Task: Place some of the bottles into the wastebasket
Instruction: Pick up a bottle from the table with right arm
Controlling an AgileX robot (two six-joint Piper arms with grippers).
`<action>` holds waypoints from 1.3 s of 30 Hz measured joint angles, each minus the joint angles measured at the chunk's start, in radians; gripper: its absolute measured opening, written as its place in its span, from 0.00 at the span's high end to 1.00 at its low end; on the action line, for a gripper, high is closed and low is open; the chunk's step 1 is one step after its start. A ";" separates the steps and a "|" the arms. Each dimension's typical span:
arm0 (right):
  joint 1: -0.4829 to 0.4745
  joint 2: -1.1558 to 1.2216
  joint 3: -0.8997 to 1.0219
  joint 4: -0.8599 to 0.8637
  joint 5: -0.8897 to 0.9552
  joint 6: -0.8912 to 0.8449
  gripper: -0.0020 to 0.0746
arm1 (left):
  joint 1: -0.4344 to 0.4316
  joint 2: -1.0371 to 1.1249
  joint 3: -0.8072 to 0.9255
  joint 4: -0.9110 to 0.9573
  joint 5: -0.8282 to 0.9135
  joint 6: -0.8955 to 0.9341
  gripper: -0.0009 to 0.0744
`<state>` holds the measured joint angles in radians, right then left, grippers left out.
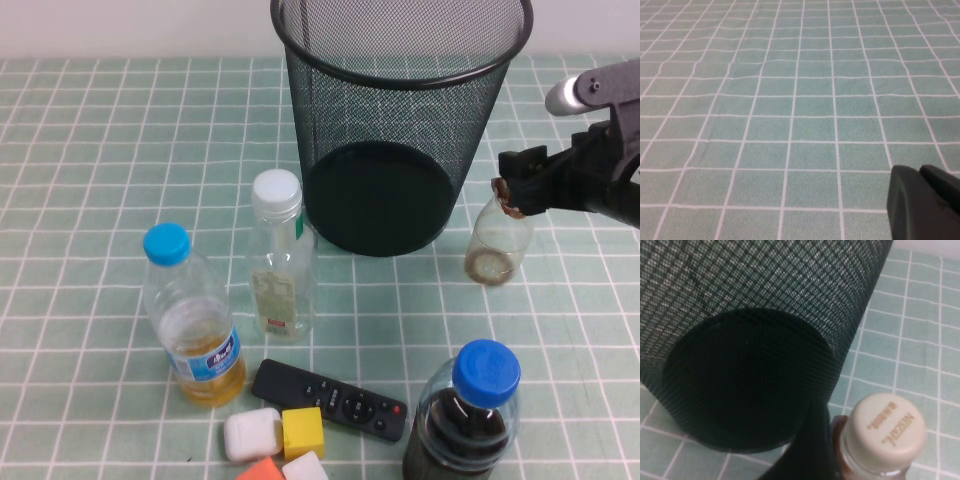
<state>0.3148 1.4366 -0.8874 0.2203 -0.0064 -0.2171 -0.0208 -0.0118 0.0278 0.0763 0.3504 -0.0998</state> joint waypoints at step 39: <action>-0.043 0.058 -0.150 -0.061 0.274 0.026 0.98 | 0.000 0.000 0.000 0.000 0.000 0.000 0.99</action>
<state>0.2721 1.4949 -1.0371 0.1595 0.2673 -0.1909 -0.0208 -0.0118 0.0278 0.0763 0.3504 -0.0998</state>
